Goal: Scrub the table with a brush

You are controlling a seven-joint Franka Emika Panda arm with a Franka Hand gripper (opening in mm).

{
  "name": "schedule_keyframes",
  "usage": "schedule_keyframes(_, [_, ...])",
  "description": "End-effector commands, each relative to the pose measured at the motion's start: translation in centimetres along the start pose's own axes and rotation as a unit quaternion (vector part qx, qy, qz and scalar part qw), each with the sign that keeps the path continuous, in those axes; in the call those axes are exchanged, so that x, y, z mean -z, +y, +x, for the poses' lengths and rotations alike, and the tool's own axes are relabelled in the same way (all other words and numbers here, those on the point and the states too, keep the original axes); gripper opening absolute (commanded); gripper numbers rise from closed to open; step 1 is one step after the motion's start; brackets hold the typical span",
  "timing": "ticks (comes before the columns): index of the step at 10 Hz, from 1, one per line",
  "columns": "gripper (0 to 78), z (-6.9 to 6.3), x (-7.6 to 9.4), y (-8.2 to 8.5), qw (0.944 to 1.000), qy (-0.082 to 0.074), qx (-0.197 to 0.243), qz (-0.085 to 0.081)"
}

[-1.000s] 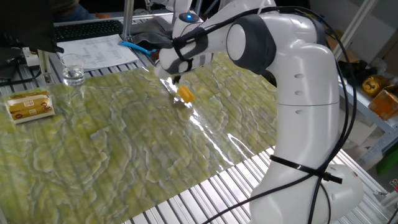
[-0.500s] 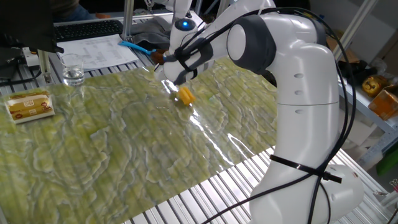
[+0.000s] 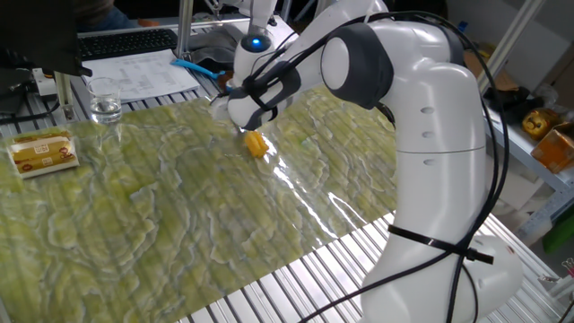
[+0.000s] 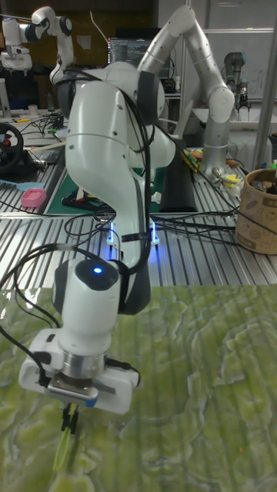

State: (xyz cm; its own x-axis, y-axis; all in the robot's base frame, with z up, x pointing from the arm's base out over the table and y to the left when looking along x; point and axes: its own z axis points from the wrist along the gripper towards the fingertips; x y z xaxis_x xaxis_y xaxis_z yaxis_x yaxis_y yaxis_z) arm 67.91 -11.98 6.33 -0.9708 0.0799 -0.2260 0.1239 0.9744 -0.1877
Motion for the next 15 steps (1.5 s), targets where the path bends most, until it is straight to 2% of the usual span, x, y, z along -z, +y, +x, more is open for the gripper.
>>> schedule_keyframes(1, [1.7,1.6,0.8,5.2,0.9966,-0.001,-0.08,-0.018])
schedule_keyframes(5, [1.7,3.2,1.6,8.9,0.9896,0.005,-0.139,-0.037])
schedule_keyframes(7, [1.7,3.7,2.1,10.2,0.9857,0.009,-0.161,-0.046])
schedule_keyframes(9, [1.7,3.9,2.1,10.7,0.9835,0.009,-0.173,-0.053])
schedule_keyframes(11, [1.7,4.2,3.0,11.5,0.9736,0.022,-0.208,-0.092])
schedule_keyframes(13, [1.7,4.6,4.1,11.9,0.972,0.041,-0.211,-0.096])
schedule_keyframes(14, [1.7,4.8,4.3,12.0,0.9676,0.05,-0.219,-0.116])
schedule_keyframes(15, [1.7,4.8,4.5,12.0,0.9659,0.051,-0.223,-0.121])
